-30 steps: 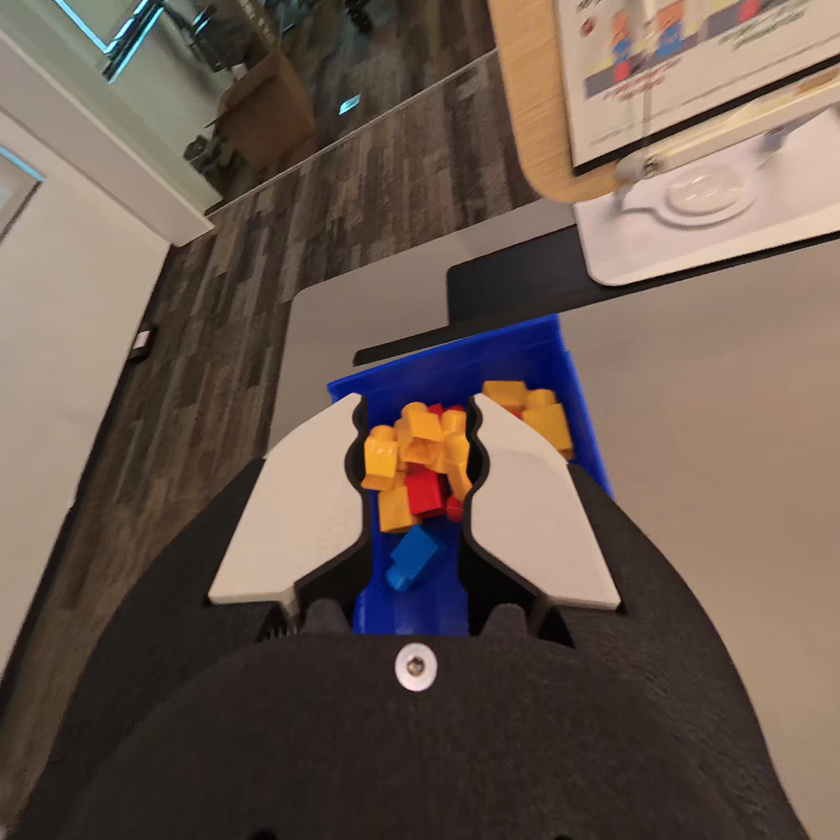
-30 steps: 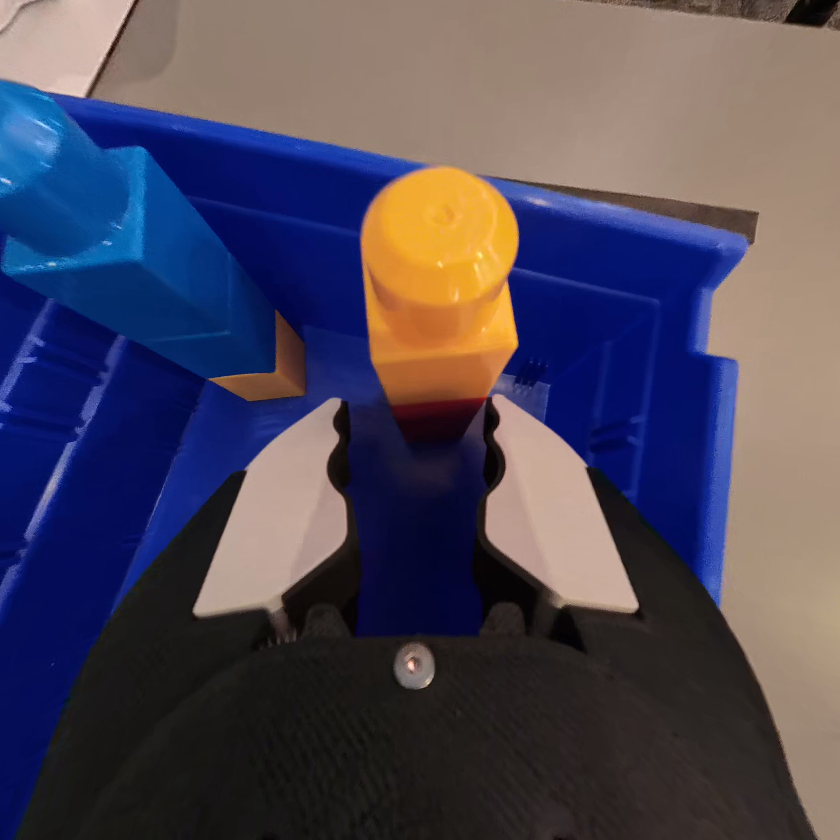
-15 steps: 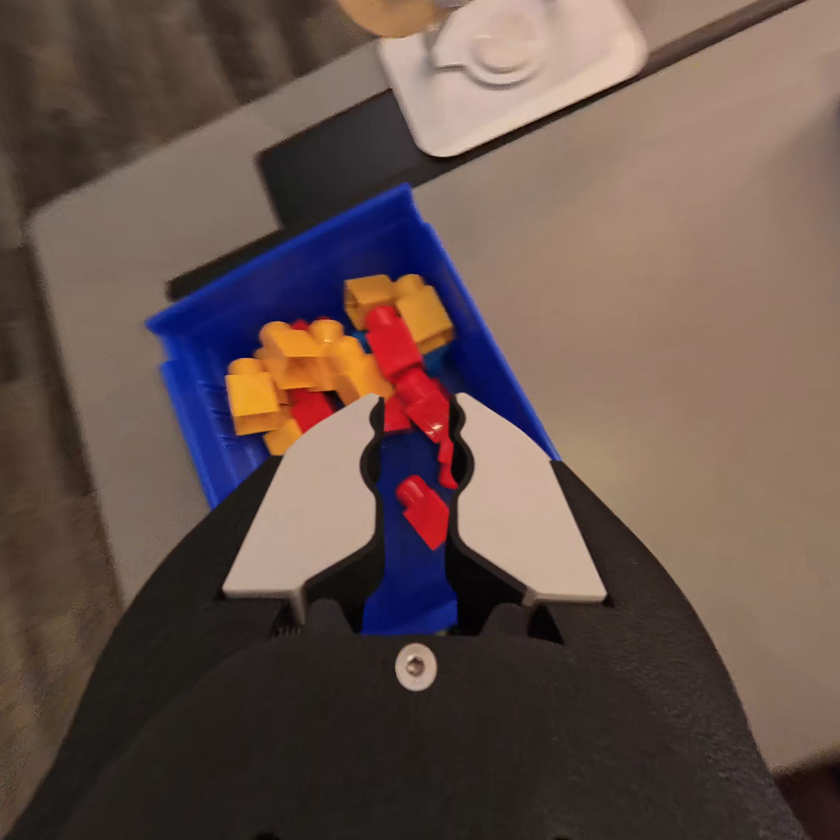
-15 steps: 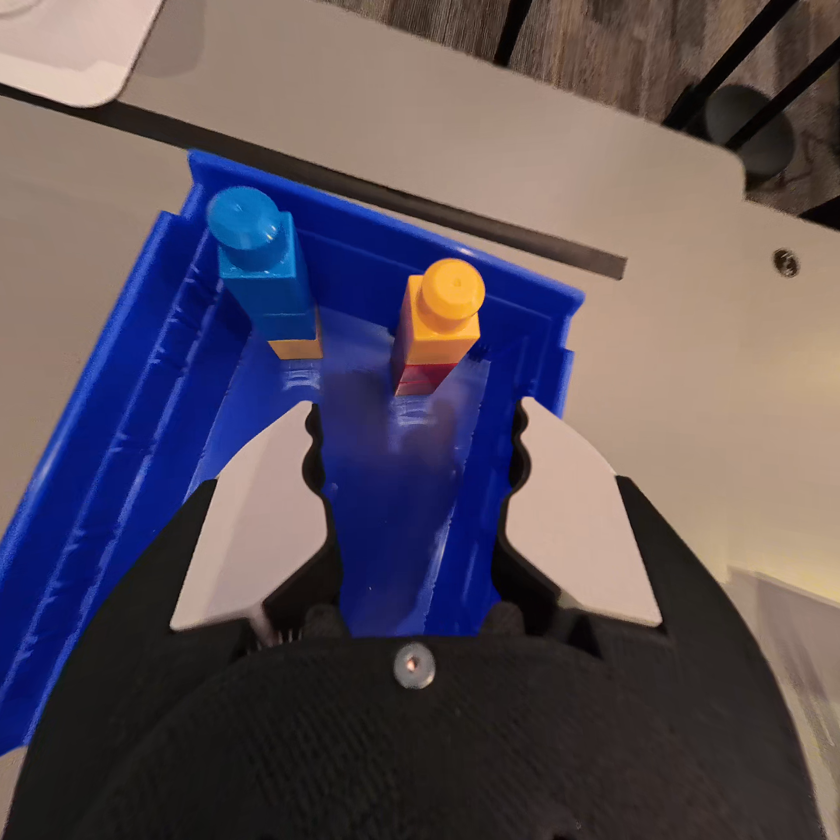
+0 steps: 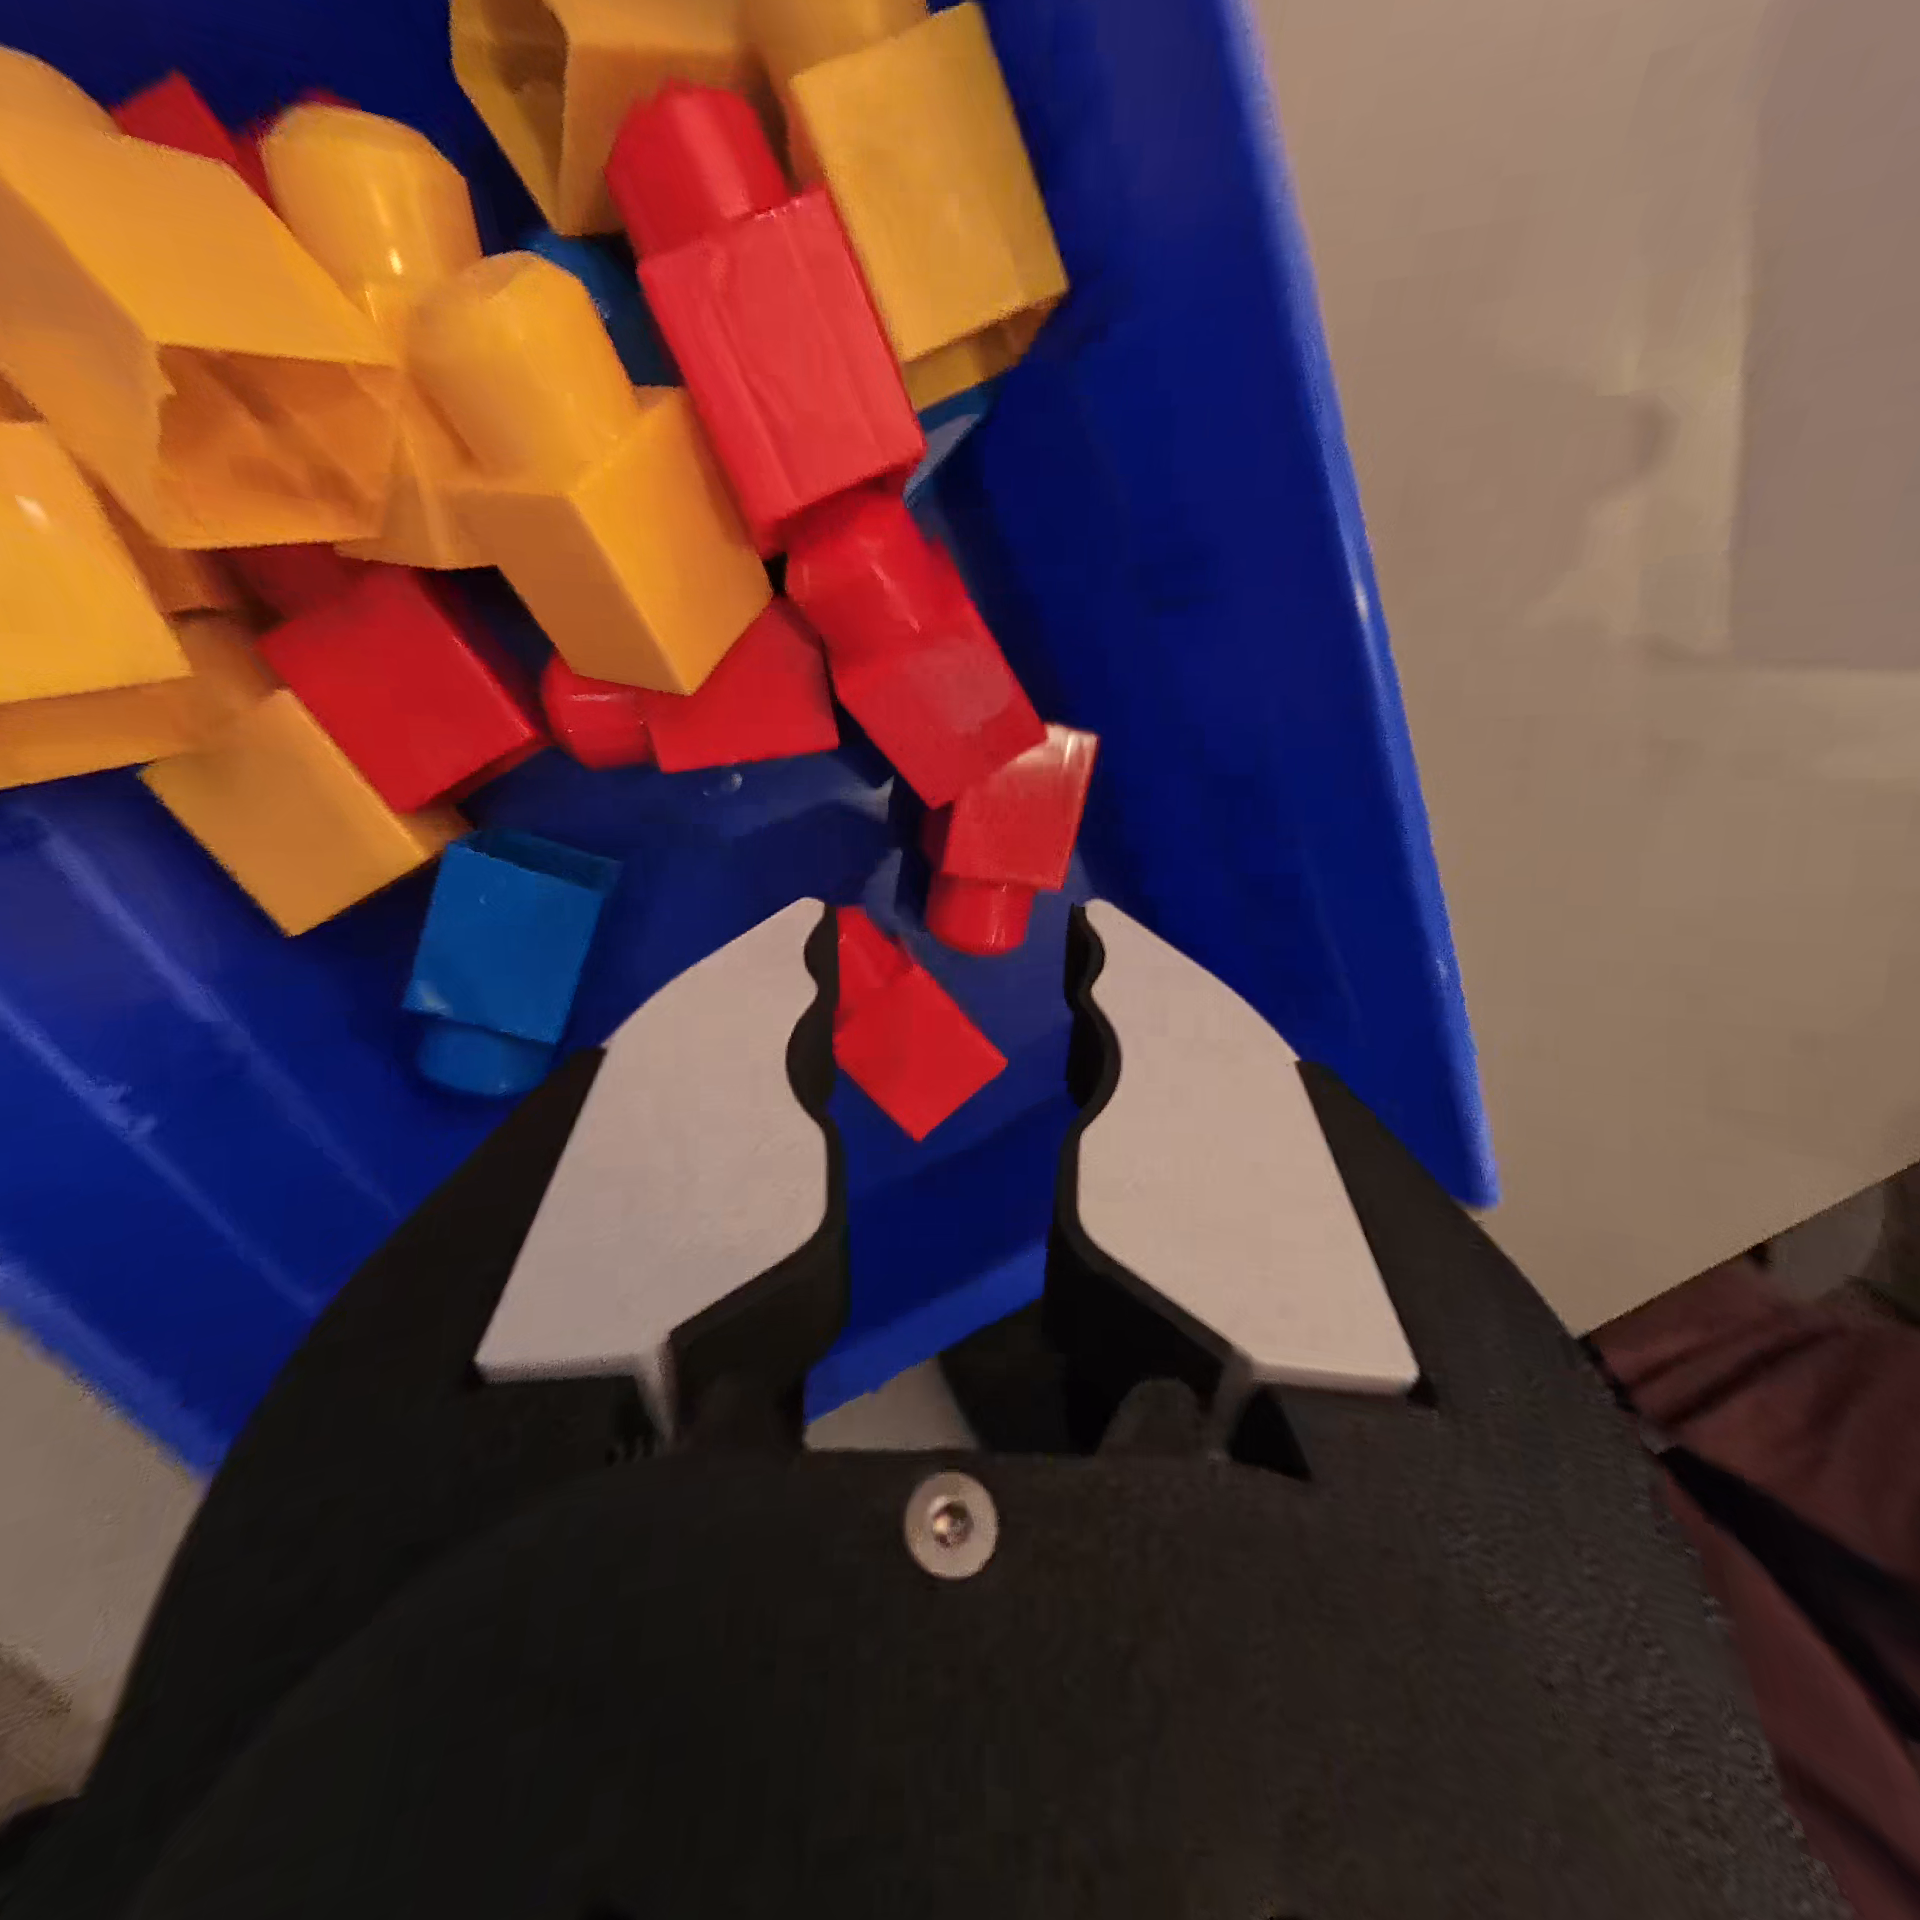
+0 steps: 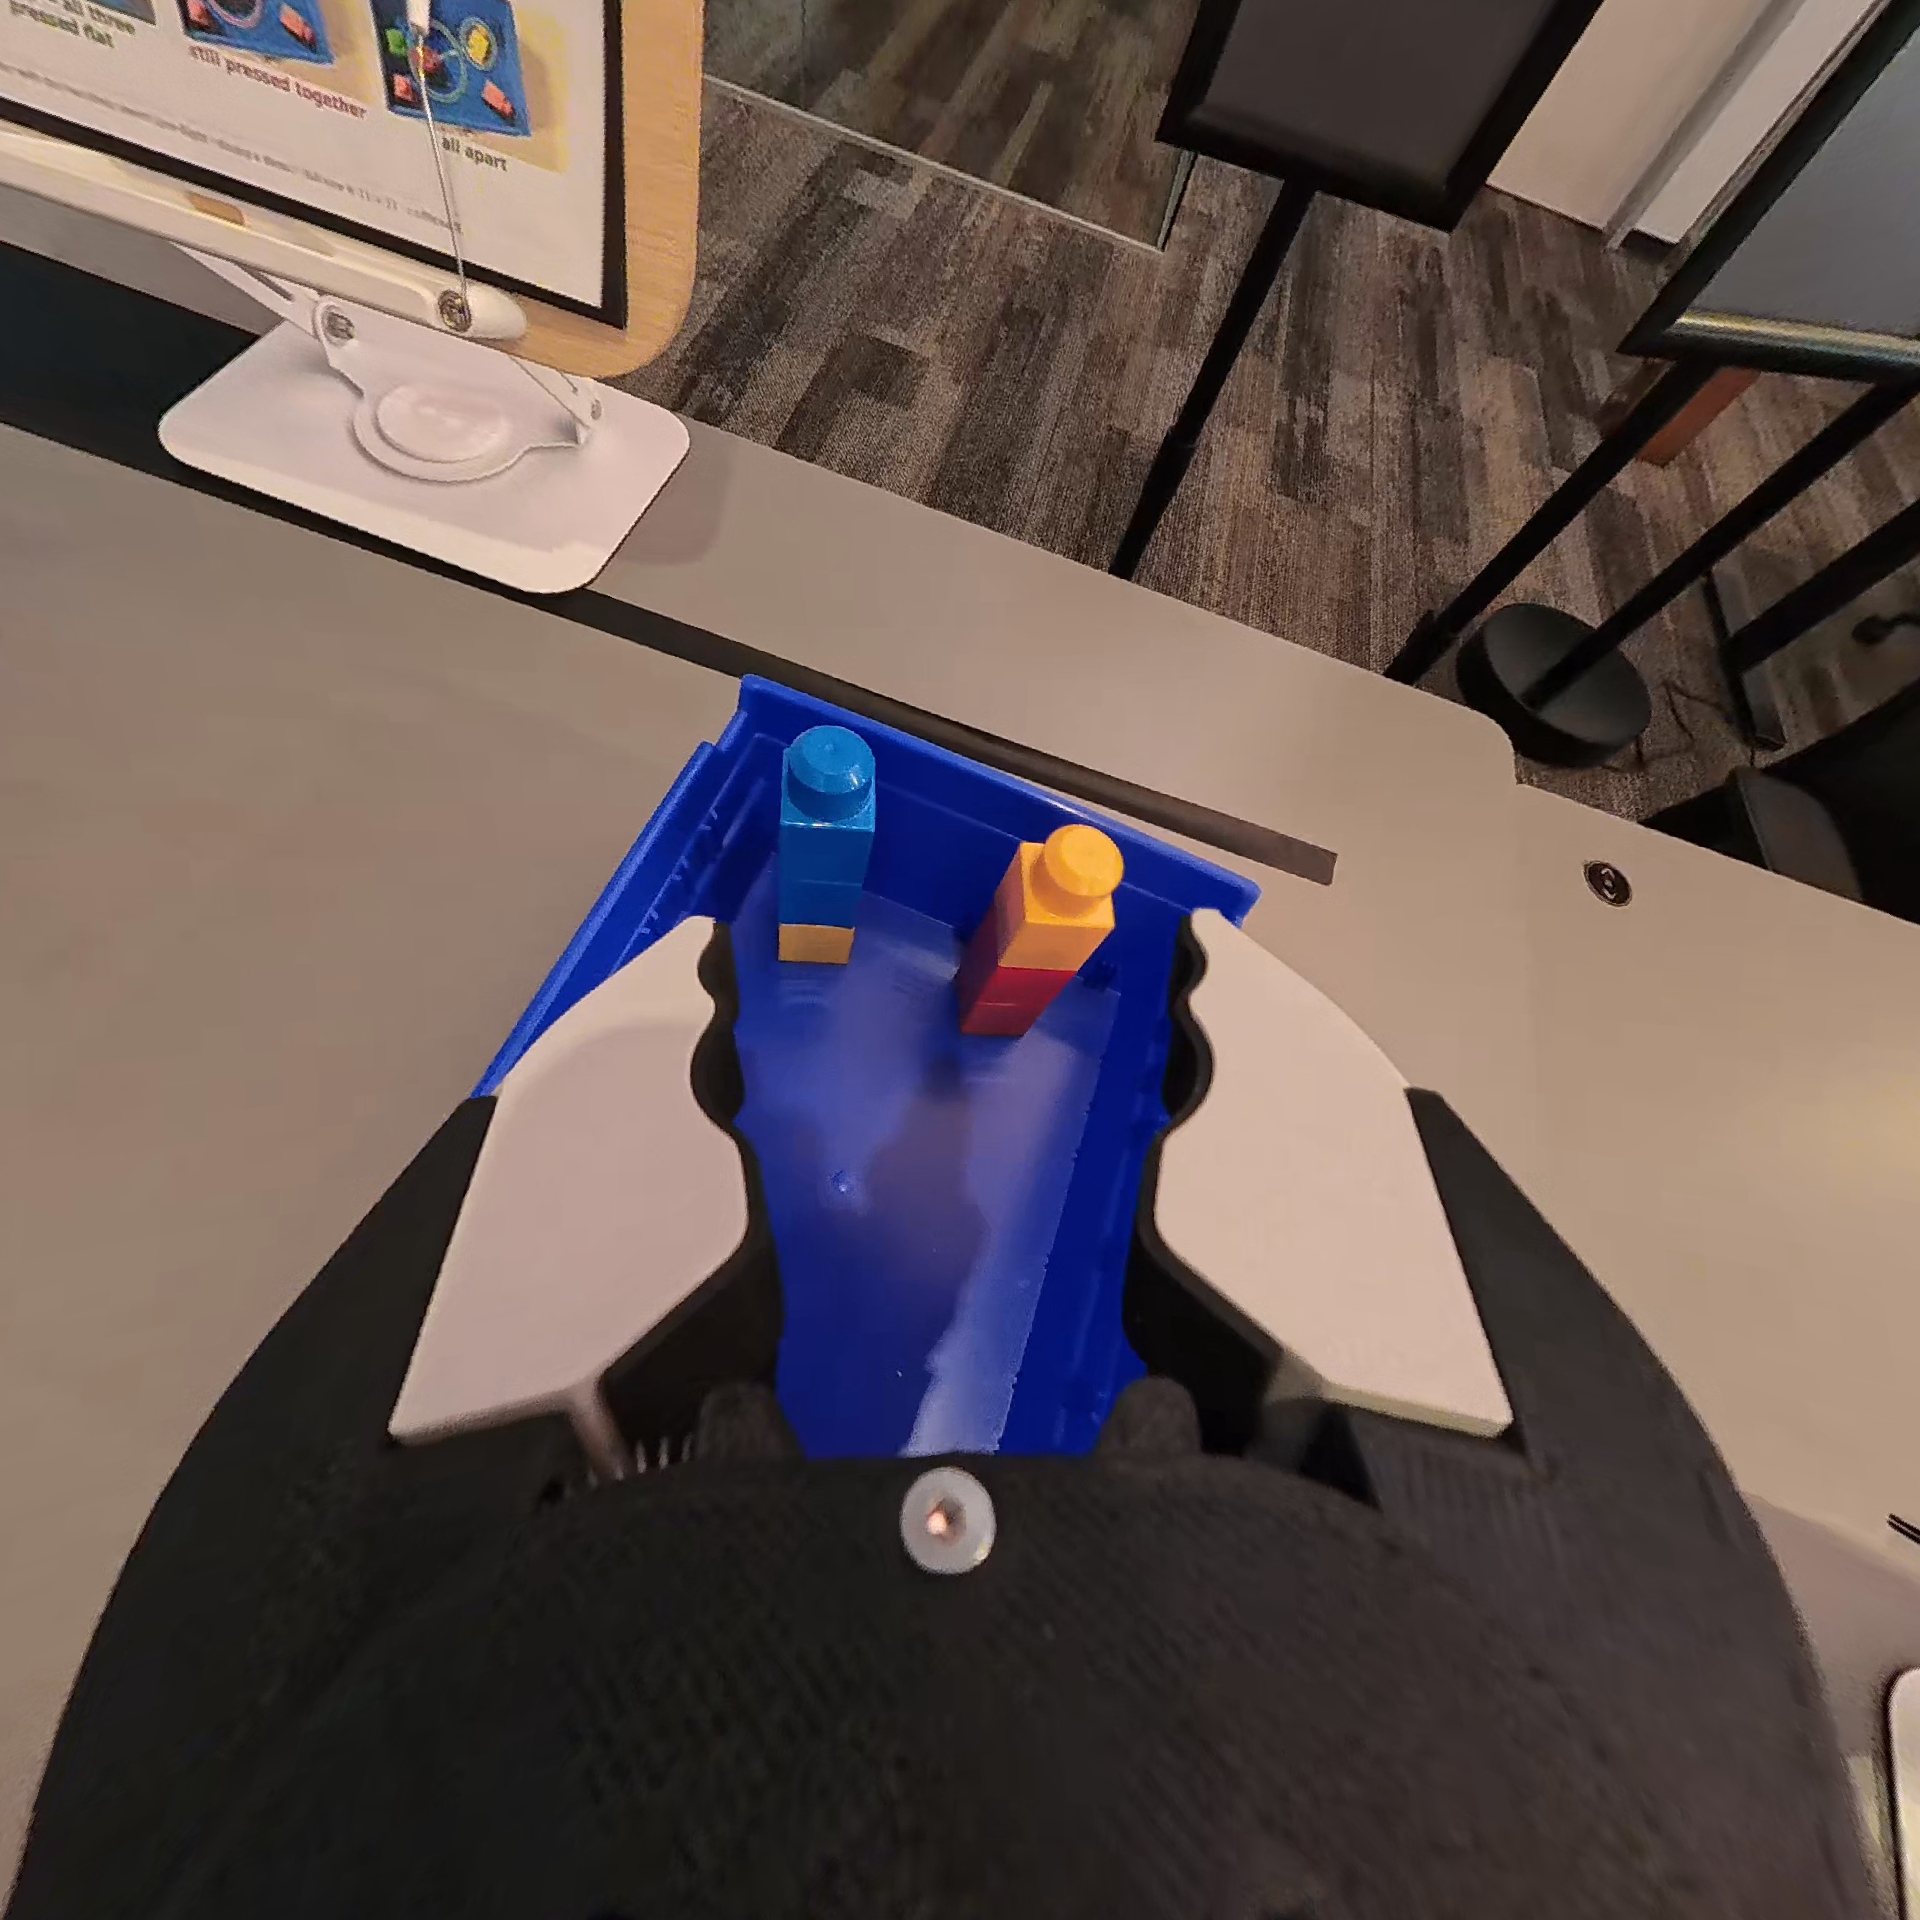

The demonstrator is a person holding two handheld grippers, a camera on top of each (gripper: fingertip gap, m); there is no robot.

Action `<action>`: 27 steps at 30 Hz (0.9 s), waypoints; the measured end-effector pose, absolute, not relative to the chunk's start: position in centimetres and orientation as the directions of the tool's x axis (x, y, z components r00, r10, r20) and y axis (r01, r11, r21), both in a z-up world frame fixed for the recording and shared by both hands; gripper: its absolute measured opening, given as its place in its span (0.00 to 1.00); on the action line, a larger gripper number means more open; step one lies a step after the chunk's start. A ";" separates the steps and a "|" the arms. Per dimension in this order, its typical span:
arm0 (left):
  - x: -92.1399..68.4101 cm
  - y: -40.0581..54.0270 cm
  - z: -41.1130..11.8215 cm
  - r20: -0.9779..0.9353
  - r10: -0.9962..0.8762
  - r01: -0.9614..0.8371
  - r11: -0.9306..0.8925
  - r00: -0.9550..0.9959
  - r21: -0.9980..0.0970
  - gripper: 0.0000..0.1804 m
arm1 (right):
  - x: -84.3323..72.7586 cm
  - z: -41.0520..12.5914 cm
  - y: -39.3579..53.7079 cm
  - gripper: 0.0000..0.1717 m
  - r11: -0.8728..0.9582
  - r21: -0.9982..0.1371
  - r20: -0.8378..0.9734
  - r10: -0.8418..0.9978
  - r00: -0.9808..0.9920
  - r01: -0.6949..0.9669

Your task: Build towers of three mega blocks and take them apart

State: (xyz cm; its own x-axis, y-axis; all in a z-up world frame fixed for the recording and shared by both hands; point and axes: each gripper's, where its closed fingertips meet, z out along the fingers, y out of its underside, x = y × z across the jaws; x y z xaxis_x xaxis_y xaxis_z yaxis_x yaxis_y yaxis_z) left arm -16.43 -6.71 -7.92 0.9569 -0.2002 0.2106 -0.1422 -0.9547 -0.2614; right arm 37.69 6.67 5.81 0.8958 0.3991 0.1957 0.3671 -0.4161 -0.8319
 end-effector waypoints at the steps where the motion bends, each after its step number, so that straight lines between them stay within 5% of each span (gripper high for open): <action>1: -16.0 -6.2 -8.5 0.232 -0.171 -0.113 -0.963 0.957 -0.245 0.23 | 37.6 5.8 6.7 0.47 -0.415 -0.830 0.201 0.401 0.894 0.372; 14: -15.3 -4.0 -11.8 0.194 -0.066 -0.034 -0.986 0.979 -0.166 0.27 | 36.4 5.1 6.9 0.48 -0.418 -0.791 0.265 0.424 0.866 0.447; 27: -16.5 -3.4 -10.9 0.038 -0.109 -0.100 -0.977 0.993 -0.191 0.20 | 35.8 4.9 6.7 0.48 -0.417 -0.761 0.312 0.437 0.844 0.497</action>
State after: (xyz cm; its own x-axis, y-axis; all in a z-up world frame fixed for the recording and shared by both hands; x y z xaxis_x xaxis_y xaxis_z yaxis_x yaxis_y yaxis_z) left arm -16.45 -3.39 -10.94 0.9933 -0.1088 0.0379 -0.0997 -0.9766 -0.1907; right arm 35.78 6.73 4.86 0.8438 0.4370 0.3115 0.4969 -0.4168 -0.7612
